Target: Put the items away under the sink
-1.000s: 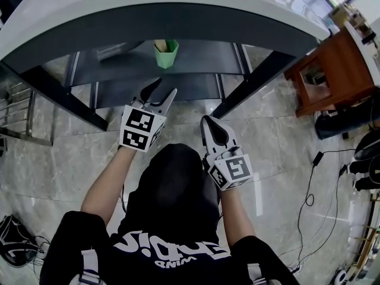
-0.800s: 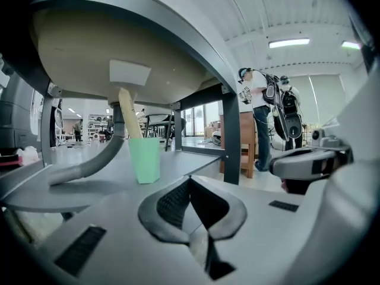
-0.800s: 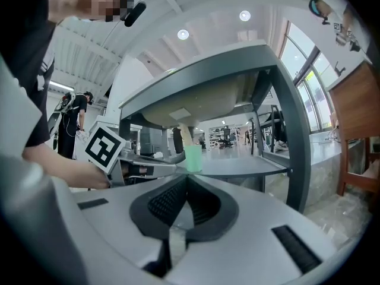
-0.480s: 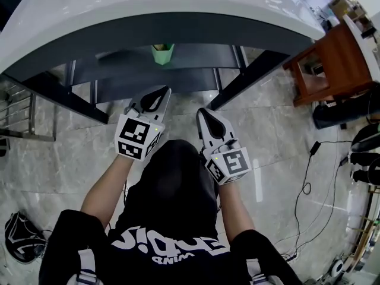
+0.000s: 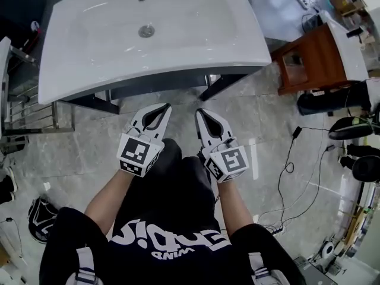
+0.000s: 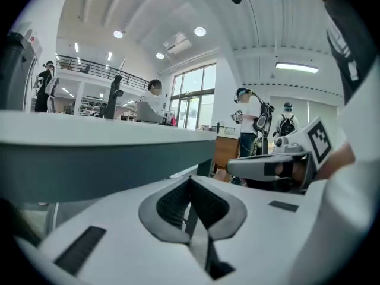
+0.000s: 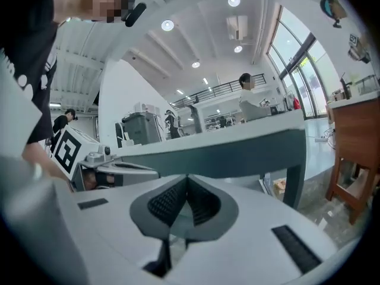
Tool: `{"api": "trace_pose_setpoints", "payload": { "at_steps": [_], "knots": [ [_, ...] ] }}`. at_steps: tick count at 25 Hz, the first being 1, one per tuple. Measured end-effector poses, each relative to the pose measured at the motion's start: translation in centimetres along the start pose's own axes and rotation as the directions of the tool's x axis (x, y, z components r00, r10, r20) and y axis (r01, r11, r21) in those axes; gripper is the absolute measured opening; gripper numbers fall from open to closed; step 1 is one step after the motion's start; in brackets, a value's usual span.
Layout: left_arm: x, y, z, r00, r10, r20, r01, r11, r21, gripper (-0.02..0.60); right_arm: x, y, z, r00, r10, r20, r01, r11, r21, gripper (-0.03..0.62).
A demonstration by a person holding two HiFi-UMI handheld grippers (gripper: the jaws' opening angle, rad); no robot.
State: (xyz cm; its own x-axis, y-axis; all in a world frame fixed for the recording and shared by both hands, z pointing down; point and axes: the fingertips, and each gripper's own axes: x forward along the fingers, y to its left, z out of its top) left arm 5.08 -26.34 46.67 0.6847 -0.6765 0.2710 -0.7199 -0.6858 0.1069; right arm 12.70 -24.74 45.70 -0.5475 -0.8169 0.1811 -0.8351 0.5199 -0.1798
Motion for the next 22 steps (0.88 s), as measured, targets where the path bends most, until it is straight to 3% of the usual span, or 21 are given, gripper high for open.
{"api": "trace_pose_setpoints", "payload": {
  "at_steps": [7,11,17,22],
  "knots": [
    [-6.9,-2.6,13.6,0.997,-0.047,-0.054,0.047,0.999,-0.012,0.02,-5.1,3.2,13.8,0.998,-0.015,-0.067,0.015,1.0,0.002,0.018],
    [-9.0,-2.3,19.3,0.997,-0.055,-0.049,0.056,0.998,0.006,0.02,-5.9,5.8,19.7,0.999,-0.003,-0.054,0.004,1.0,0.016,0.018],
    [-9.8,-2.5,25.2,0.998,-0.066,0.017,0.065,0.997,0.027,0.02,-5.9,6.2,24.9,1.0,0.002,0.028,-0.003,1.0,0.014,0.018],
    [-9.6,-3.4,27.5,0.997,-0.066,0.051,0.064,0.997,0.043,0.02,-6.3,5.6,26.8,0.998,0.036,0.058,-0.036,0.999,0.001,0.018]
  ]
}}
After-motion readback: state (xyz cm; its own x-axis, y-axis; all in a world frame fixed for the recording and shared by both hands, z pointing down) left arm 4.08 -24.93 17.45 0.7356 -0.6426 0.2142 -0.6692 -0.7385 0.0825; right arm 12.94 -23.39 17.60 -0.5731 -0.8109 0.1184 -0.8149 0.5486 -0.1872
